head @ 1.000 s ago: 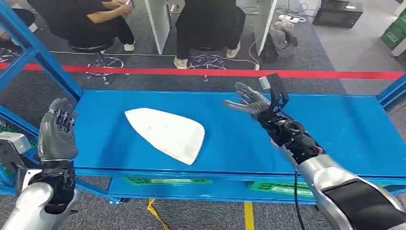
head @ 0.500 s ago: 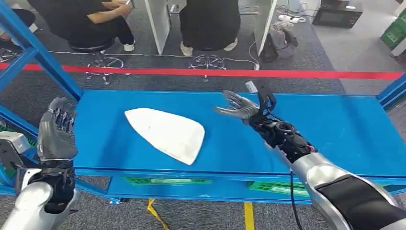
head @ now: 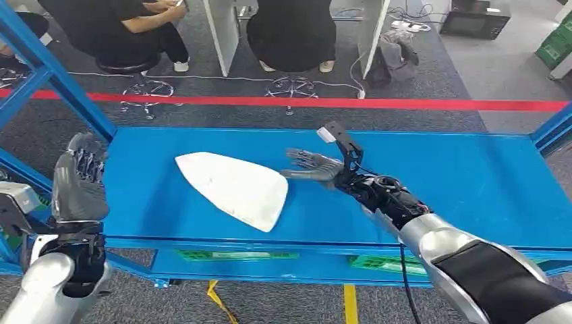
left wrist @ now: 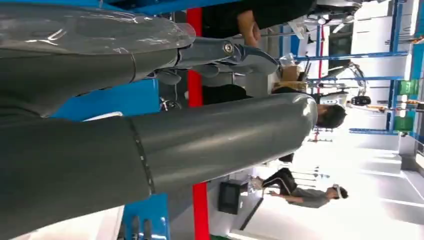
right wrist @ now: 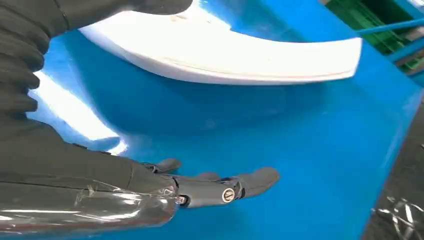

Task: Take the parts from the cabinet and place them on the table.

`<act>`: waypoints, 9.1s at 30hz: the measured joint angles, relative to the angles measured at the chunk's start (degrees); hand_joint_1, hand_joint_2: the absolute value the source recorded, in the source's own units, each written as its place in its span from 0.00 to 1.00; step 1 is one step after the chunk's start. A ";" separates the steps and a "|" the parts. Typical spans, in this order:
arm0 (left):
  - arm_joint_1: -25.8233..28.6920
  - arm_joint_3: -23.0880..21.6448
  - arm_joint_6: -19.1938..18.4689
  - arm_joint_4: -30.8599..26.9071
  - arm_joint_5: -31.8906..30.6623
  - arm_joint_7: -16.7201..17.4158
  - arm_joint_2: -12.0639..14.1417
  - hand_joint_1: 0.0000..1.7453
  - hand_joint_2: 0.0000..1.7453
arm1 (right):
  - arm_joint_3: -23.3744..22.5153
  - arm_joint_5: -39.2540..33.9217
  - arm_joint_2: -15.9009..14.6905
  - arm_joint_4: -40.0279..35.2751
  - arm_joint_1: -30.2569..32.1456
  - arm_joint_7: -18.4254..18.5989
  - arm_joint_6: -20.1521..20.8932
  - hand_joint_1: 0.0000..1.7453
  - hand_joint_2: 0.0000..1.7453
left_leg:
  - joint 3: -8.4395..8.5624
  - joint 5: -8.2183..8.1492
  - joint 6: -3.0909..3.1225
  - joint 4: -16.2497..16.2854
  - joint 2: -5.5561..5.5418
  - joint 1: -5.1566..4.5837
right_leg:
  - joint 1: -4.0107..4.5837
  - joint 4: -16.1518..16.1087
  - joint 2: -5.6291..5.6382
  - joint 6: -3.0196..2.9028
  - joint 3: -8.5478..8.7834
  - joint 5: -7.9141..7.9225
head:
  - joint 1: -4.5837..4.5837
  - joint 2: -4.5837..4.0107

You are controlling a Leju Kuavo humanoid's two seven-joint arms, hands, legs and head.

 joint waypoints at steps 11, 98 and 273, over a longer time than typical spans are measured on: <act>-0.76 0.00 -0.42 0.41 0.52 -0.31 -0.33 0.00 0.00 | 2.45 -0.70 0.81 3.34 -1.76 2.80 6.77 0.00 1.00 | 0.00 0.00 0.00 0.01 0.02 -0.01 | 0.00 0.00 0.02 0.00 0.01 0.00 | 0.00 0.00; -2.98 -1.88 -0.24 4.24 3.21 -1.90 -0.44 0.00 0.00 | 19.56 9.46 1.59 14.54 -11.59 4.72 14.73 1.00 1.00 | 0.14 0.00 0.00 0.08 0.06 -0.03 | 0.00 -0.01 0.07 0.03 0.14 0.03 | -0.07 0.00; 4.57 1.95 -1.01 -5.18 -9.03 -3.93 0.52 0.00 1.00 | -0.39 2.45 0.13 -65.20 16.91 -9.14 -9.68 1.00 1.00 | -9.56 -1.39 -0.80 13.17 0.27 0.58 | 0.25 1.41 -3.82 -1.13 1.45 -2.67 | -0.70 0.00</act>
